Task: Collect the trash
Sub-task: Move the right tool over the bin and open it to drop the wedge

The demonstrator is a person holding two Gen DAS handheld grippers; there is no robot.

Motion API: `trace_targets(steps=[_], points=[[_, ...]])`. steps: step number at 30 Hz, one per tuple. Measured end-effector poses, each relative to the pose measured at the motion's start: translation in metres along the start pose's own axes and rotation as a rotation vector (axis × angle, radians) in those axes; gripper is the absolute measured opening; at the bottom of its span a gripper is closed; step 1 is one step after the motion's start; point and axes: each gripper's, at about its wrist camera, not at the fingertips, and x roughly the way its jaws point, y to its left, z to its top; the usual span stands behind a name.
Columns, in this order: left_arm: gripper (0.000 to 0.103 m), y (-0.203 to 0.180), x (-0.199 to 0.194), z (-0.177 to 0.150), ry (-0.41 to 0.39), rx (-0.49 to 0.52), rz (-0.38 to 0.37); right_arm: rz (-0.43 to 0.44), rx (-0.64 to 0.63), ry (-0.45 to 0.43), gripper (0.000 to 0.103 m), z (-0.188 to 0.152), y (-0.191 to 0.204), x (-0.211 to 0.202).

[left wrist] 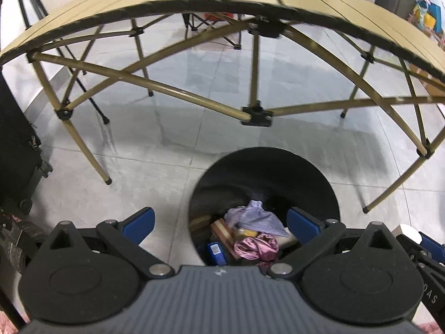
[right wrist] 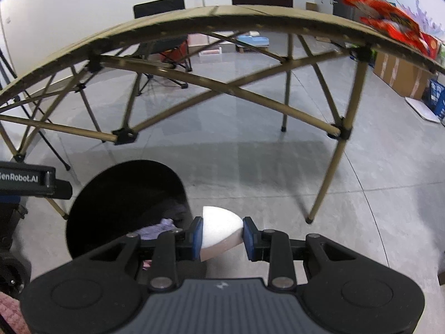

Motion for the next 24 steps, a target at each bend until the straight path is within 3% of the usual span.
trace_targets(steps=[14,24], points=[[0.103,0.073,-0.006,-0.002,-0.031,-0.108,0.062,0.070,-0.093,-0.027,0.029,0.029,0.072,0.014],[0.103,0.117,0.005,-0.009,-0.006,-0.160,0.114,0.102,-0.100,0.005,0.029,0.039,0.105,0.040]])
